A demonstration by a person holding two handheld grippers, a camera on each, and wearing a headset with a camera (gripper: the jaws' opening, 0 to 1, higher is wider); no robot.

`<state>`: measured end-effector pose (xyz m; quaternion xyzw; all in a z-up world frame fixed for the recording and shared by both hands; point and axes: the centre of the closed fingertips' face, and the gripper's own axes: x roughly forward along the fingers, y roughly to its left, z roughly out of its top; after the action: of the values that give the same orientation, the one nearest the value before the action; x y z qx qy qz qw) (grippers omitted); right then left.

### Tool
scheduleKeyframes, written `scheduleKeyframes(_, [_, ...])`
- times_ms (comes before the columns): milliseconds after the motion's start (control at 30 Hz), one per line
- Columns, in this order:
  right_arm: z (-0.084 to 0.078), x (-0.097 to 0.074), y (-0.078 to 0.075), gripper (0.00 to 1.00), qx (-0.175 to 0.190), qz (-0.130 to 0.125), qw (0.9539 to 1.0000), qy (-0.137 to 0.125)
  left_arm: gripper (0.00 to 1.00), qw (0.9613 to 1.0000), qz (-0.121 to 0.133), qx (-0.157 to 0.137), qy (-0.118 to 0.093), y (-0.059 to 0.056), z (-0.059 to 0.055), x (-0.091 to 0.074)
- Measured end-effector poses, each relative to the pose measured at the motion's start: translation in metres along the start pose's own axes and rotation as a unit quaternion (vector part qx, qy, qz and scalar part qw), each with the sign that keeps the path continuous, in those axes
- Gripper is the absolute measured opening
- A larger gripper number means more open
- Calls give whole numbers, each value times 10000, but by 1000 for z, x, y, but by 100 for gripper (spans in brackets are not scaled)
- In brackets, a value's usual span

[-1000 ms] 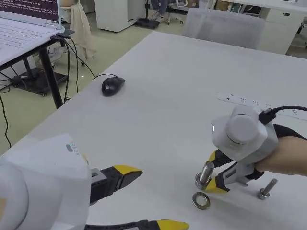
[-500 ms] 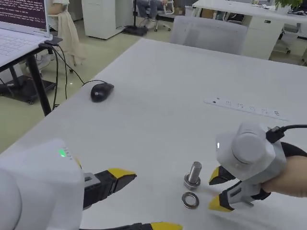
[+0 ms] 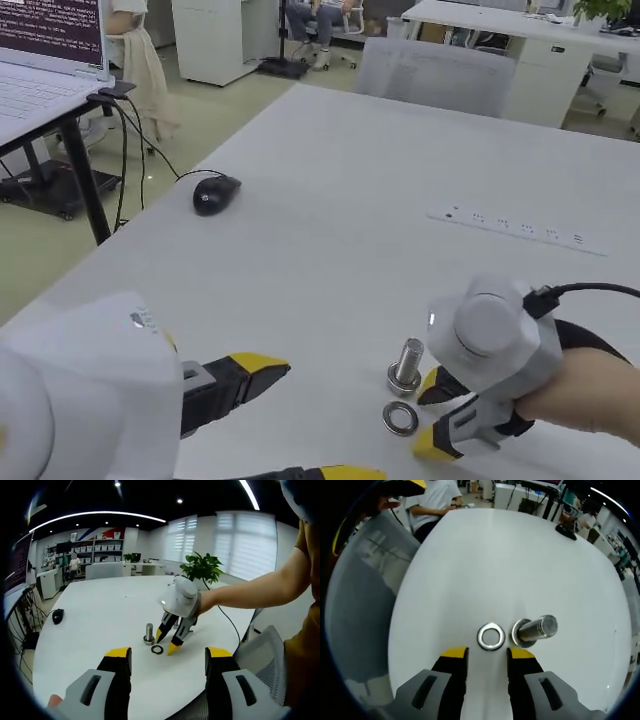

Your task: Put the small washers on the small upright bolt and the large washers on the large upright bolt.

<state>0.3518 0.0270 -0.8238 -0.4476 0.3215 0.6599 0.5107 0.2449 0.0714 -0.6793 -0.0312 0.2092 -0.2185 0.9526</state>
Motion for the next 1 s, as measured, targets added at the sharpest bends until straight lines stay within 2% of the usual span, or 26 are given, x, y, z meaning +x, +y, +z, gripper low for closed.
scheduleKeyframes(200, [8, 4, 3, 31, -37, 109, 9999, -28, 59, 10000, 17, -17, -30, 1, 1, 1])
scheduleKeyframes(367, [14, 6, 12, 28, -228, 221, 9995, -10, 58, 10000, 38, -21, -43, 2, 2, 1])
scheduleKeyframes(800, [12, 6, 13, 25, -395, 255, 9989, 59, 58, 10000, 62, -28, -40, 2, 1, -1])
scheduleKeyframes(1000, [12, 6, 13, 24, -340, 244, 9991, 45, 59, 10000, 56, -10, -29, 1, 2, -1])
